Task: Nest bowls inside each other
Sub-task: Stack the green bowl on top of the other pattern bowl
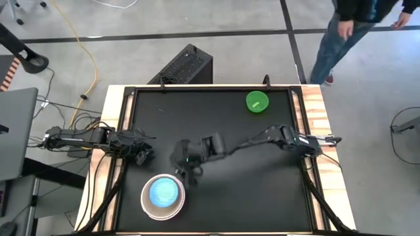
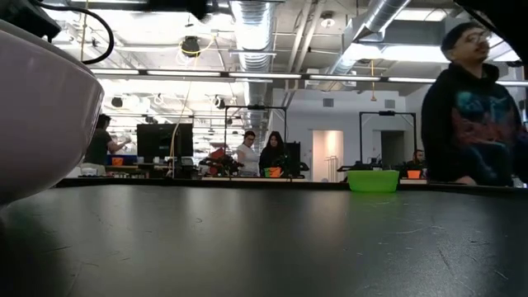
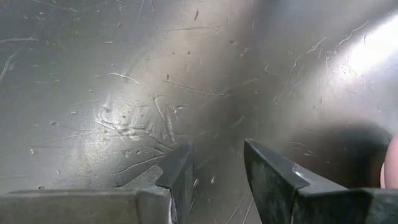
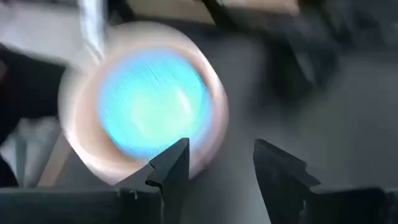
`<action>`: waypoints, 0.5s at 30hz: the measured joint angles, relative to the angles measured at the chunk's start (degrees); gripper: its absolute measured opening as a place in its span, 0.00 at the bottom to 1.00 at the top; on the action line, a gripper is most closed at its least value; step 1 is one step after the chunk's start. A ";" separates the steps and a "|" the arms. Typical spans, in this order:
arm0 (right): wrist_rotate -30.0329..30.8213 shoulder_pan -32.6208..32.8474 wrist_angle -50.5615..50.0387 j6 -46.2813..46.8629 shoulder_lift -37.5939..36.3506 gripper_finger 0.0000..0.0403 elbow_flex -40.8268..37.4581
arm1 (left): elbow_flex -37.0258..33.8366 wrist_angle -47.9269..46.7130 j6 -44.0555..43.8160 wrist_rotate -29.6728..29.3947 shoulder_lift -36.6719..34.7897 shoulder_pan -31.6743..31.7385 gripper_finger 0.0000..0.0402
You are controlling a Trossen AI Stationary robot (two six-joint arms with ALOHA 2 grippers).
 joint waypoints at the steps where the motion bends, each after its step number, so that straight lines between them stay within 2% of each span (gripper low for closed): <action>1: 0.04 -1.25 -4.80 0.29 -0.82 0.48 -0.11 | 0.00 0.00 0.00 0.01 0.00 0.00 0.32; 3: 0.91 -4.34 -13.05 0.88 -2.70 0.48 -0.12 | 0.00 0.00 0.01 0.00 0.00 0.00 0.32; 8: 9.16 -13.27 -33.65 5.14 -6.01 0.46 -1.94 | 0.00 0.00 0.00 0.00 -0.02 -0.02 0.32; 11: 14.30 -19.47 -37.40 7.52 -7.77 0.44 -7.56 | 0.00 0.00 0.00 0.00 -0.02 -0.01 0.32; 15: 17.36 -30.29 -37.63 12.63 -14.67 0.41 -19.23 | 0.00 0.00 0.00 0.00 -0.02 0.00 0.32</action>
